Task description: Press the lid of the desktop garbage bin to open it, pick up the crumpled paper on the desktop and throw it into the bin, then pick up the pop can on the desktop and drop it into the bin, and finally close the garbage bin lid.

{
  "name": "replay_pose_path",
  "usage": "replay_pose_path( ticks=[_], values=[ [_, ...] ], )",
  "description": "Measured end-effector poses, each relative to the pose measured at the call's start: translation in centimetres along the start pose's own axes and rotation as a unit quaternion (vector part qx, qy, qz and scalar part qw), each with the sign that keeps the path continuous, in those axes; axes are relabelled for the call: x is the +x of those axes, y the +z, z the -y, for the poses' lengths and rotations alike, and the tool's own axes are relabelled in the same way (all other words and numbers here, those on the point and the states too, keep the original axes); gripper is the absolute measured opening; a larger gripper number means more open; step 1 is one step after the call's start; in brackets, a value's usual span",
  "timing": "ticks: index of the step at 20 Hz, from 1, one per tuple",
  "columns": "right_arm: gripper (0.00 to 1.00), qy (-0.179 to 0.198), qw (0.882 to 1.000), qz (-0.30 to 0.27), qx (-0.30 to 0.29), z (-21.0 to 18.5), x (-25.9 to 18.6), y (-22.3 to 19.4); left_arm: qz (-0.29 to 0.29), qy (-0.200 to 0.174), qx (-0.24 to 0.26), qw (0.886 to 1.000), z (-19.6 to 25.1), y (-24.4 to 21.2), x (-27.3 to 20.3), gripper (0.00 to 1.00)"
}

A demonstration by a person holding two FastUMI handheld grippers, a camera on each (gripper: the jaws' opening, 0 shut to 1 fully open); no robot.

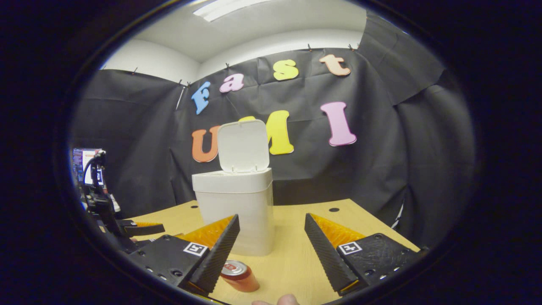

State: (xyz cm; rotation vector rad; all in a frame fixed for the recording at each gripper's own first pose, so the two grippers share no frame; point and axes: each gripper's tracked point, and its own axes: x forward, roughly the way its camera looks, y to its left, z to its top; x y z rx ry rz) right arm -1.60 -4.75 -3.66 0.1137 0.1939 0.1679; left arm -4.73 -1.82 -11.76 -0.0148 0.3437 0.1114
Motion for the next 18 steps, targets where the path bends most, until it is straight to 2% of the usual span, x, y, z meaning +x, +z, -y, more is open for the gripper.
replay_pose_path(
  ticks=[2,3,4,7,12,13,17,18],
  values=[
    [0.96,-0.003,1.000,-0.006,0.001,0.7,-0.3,-0.8,-0.029,0.004,-0.006,1.000,0.2,-2.4,-0.4,0.98],
    [0.93,-0.005,1.000,-0.006,0.002,0.9,-0.4,-1.0,-0.042,0.006,-0.011,0.999,0.3,-3.4,-0.7,0.98],
    [0.96,-0.005,1.000,-0.006,0.003,1.0,-0.4,-1.3,-0.053,0.005,-0.015,0.998,0.4,-4.4,-0.8,0.98],
    [0.96,-0.004,1.000,-0.011,0.005,0.9,-0.5,-2.1,-0.079,0.005,-0.019,0.997,0.6,-6.9,-0.5,0.98],
    [0.96,0.003,1.000,-0.022,-0.011,0.5,-0.7,-3.5,-0.104,0.005,-0.036,0.994,0.6,-9.1,0.3,0.98],
    [0.93,0.000,1.000,-0.020,-0.014,0.6,-0.7,-3.6,-0.108,0.008,-0.035,0.994,0.6,-9.6,0.4,0.98],
    [0.96,-0.001,1.000,-0.018,-0.022,0.4,-1.0,-4.5,-0.113,0.003,-0.036,0.993,1.1,-10.9,1.0,0.87],
    [0.96,-0.001,1.000,-0.020,-0.023,0.3,-1.1,-4.7,-0.116,0.000,-0.039,0.993,1.4,-11.3,0.9,0.88]
  ],
)
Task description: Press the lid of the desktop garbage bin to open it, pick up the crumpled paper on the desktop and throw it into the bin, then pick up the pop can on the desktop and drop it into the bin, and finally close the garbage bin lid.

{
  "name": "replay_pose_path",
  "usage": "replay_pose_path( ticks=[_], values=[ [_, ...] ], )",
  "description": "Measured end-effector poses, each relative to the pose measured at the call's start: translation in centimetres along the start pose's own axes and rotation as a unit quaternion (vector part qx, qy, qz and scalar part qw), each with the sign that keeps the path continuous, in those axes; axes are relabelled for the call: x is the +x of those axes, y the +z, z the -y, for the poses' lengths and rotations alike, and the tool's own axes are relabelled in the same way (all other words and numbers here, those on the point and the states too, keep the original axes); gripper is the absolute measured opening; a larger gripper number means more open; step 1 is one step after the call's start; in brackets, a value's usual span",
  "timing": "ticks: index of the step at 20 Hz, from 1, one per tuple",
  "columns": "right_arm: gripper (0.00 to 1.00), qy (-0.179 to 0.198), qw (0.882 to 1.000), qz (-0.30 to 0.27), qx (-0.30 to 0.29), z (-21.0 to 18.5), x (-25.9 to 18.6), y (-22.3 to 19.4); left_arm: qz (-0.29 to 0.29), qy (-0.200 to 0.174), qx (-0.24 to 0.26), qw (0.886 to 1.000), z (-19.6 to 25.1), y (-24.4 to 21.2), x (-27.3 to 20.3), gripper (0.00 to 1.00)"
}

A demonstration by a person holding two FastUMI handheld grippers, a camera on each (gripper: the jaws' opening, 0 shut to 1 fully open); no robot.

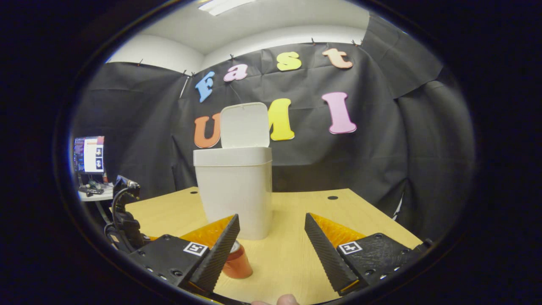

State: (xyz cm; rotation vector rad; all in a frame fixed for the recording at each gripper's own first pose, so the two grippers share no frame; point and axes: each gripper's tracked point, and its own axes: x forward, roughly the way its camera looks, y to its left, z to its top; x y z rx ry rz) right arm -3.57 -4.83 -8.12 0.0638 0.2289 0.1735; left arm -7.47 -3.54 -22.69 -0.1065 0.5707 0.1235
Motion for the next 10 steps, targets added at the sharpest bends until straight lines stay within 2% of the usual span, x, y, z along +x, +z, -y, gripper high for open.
replay_pose_path(
  ticks=[1,2,3,4,6,7,8,10],
  values=[
    [0.96,-0.001,1.000,-0.003,-0.003,0.0,-0.1,-0.2,-0.001,0.004,-0.002,1.000,0.0,-0.3,0.0,0.79],
    [0.96,-0.002,1.000,-0.006,-0.009,-0.1,-0.2,-0.6,0.006,0.006,0.001,1.000,0.1,0.1,-0.1,0.75],
    [0.96,-0.004,1.000,-0.007,-0.014,-0.2,-0.2,-0.8,0.005,0.007,0.000,1.000,0.0,-0.1,0.0,0.81],
    [0.96,-0.005,1.000,-0.009,-0.017,-0.3,-0.3,-1.0,0.005,0.011,-0.001,1.000,-0.1,-0.2,0.1,0.70],
    [0.96,-0.001,1.000,-0.010,-0.015,-0.9,-0.5,-1.2,0.011,0.014,-0.004,1.000,-0.5,-0.1,0.2,0.69],
    [0.96,0.000,1.000,-0.010,-0.015,-1.1,-0.7,-1.2,0.016,0.013,-0.008,1.000,-0.6,0.2,0.3,0.58],
    [0.96,0.001,1.000,-0.010,-0.015,-1.4,-0.8,-1.3,0.018,0.011,-0.013,1.000,-0.7,0.1,0.3,0.52],
    [0.94,0.006,1.000,-0.014,-0.014,-2.0,-0.9,-1.6,0.023,0.002,-0.019,1.000,-0.4,0.2,0.2,0.45]
  ],
)
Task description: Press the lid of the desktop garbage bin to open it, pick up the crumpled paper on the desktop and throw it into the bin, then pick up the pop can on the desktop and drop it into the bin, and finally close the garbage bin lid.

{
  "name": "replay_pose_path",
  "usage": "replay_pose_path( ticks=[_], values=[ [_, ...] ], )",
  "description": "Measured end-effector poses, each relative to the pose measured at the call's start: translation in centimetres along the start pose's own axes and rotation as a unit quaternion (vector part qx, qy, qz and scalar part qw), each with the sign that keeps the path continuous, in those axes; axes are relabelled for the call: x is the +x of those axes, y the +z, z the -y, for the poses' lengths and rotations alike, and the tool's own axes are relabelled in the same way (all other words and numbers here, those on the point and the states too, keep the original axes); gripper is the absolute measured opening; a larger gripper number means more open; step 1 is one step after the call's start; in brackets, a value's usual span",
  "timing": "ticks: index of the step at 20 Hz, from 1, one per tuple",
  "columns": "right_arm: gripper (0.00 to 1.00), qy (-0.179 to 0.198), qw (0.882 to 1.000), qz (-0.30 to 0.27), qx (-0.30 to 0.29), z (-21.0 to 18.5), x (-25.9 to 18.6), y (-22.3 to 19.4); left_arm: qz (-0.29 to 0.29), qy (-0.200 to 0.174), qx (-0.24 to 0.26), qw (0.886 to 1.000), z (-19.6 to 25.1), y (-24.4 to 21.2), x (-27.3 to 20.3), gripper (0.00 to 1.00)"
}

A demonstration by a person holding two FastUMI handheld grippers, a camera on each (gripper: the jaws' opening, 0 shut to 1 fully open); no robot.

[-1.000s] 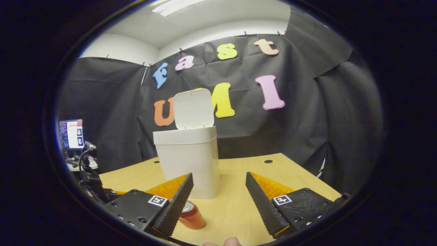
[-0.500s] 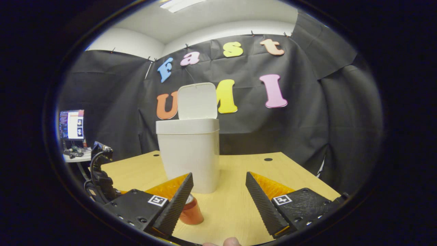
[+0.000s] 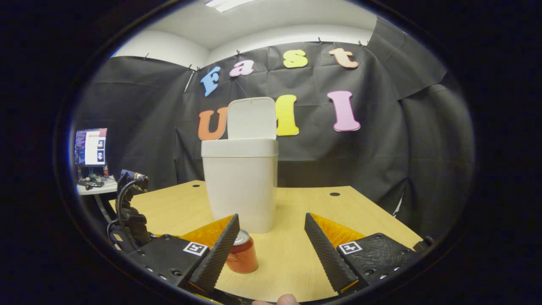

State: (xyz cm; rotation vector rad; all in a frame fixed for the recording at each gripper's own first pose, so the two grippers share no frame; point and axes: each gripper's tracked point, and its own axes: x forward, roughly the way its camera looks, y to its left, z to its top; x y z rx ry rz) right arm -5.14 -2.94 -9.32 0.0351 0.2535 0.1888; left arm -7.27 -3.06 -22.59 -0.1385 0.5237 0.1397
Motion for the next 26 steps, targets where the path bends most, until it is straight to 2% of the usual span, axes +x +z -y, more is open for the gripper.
replay_pose_path(
  ticks=[4,8,9,10,14,17,26],
  values=[
    [0.96,0.000,1.000,0.004,0.004,-0.9,-0.6,0.2,0.005,-0.013,-0.008,1.000,0.2,0.3,-0.3,0.39],
    [0.96,-0.013,1.000,0.009,0.013,-1.4,-1.0,0.1,0.017,-0.013,-0.012,1.000,-0.5,1.7,-0.8,0.39],
    [0.93,-0.018,1.000,0.008,0.016,-1.7,-0.9,-0.1,0.025,-0.013,-0.011,1.000,-0.8,2.6,-1.0,0.39],
    [0.96,-0.021,1.000,0.005,0.015,-2.0,-1.0,-0.6,0.038,-0.013,-0.010,0.999,-0.8,3.7,-1.3,0.38],
    [0.96,-0.018,1.000,-0.014,0.001,-3.8,-0.7,-3.0,0.078,-0.016,0.000,0.997,-1.3,7.5,-2.0,0.38],
    [0.94,-0.030,0.999,-0.019,-0.001,-4.1,0.1,-4.2,0.099,-0.020,0.005,0.995,-1.4,9.4,-2.5,0.38],
    [0.96,-0.042,0.997,-0.068,0.000,-4.7,2.1,-8.9,0.107,-0.018,0.005,0.994,-2.3,10.0,-3.7,0.38]
  ],
)
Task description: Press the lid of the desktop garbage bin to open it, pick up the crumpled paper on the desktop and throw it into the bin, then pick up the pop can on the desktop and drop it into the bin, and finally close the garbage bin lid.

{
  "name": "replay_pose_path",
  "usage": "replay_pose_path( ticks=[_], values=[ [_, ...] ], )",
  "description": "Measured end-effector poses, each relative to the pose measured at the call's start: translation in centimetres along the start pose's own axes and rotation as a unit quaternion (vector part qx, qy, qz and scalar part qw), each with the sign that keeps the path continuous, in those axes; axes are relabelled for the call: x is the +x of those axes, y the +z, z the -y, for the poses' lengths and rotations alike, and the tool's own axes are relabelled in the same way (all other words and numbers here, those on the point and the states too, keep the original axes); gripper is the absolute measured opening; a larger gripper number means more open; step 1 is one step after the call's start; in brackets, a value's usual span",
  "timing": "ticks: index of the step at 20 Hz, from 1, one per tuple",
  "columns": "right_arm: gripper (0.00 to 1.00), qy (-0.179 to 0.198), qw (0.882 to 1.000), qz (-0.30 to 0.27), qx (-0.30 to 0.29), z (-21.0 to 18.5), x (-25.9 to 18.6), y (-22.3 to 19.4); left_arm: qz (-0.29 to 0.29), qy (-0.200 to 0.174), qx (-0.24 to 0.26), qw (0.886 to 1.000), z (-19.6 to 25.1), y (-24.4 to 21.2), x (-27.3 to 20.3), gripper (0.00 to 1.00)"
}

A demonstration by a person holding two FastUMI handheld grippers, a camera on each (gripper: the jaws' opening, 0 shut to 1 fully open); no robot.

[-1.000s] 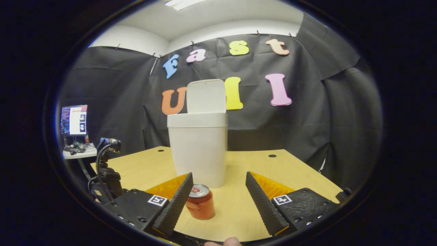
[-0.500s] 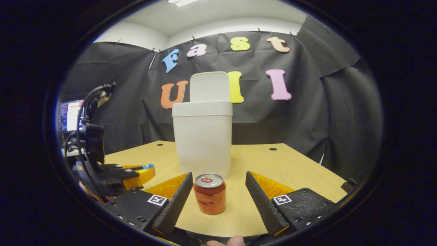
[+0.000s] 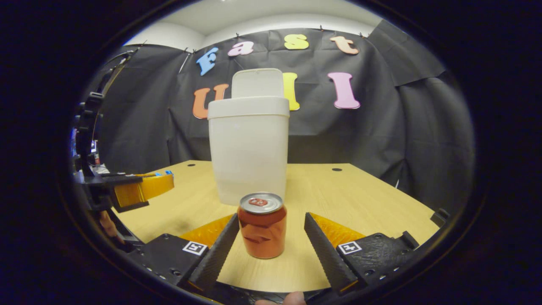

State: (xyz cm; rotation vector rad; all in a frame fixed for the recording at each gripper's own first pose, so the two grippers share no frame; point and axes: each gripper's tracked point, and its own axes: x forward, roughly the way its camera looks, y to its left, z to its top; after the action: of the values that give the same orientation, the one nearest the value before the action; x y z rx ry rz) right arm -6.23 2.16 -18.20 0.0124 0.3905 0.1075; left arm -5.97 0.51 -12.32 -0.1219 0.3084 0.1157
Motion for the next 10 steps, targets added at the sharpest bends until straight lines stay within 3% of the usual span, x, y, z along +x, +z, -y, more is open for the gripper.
replay_pose_path(
  ticks=[10],
  values=[
    [0.94,0.002,0.998,-0.063,0.011,-0.9,2.9,-3.7,0.031,0.004,0.013,0.999,-0.6,2.6,-0.8,0.37]
  ],
)
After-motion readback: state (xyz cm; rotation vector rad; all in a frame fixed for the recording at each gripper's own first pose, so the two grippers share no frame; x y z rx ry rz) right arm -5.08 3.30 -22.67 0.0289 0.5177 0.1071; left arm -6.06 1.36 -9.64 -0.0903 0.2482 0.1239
